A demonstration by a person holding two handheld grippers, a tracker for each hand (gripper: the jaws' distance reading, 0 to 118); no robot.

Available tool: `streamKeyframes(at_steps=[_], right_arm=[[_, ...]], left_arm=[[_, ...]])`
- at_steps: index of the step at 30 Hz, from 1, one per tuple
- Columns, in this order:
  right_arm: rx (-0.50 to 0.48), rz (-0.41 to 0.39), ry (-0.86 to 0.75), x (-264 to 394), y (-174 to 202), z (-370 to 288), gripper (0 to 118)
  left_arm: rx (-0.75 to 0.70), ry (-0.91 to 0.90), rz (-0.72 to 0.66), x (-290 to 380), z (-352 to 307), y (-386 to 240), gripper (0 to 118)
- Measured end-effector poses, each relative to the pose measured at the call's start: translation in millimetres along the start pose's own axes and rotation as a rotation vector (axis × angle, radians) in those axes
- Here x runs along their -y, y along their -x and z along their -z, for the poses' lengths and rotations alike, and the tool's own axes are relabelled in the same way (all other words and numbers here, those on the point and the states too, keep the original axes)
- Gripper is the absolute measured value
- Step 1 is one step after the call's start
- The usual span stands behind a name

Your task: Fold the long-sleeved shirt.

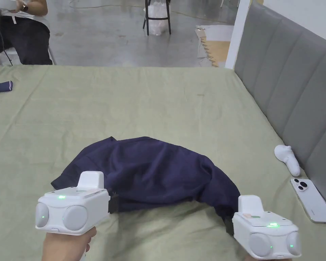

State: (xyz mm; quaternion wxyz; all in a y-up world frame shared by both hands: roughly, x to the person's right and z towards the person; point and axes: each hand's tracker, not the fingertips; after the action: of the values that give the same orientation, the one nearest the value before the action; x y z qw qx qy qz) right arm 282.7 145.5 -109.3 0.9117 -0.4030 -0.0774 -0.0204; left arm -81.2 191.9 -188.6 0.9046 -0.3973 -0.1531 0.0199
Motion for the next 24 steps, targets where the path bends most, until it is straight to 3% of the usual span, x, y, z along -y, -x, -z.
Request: streamKeyframes(at_steps=[4,8,15,18,24], right_arm=[[0.053,-0.017,-0.165,-55.6,-18.7,-36.0,7],[0.006,0.020,-0.296,-147.3,-29.0,-67.5,7],[-0.060,-0.122,-0.512,-328.8,4.0,-127.5,7],[-0.020,-0.185,-0.582,-395.0,17.3,-157.2,7],[0.032,-0.170,-0.668,-495.4,19.2,-210.6,7]], left_arm=[[0.013,-0.098,-0.090,-39.3,-27.8,21.8,15],[-0.013,-0.200,-0.040,-108.8,-54.7,34.8,15],[-0.143,-0.406,0.033,-267.1,-111.1,48.1,14],[-0.182,-0.467,0.036,-325.3,-138.4,51.4,14],[-0.243,-0.585,-0.030,-419.2,-186.2,56.9,14]])
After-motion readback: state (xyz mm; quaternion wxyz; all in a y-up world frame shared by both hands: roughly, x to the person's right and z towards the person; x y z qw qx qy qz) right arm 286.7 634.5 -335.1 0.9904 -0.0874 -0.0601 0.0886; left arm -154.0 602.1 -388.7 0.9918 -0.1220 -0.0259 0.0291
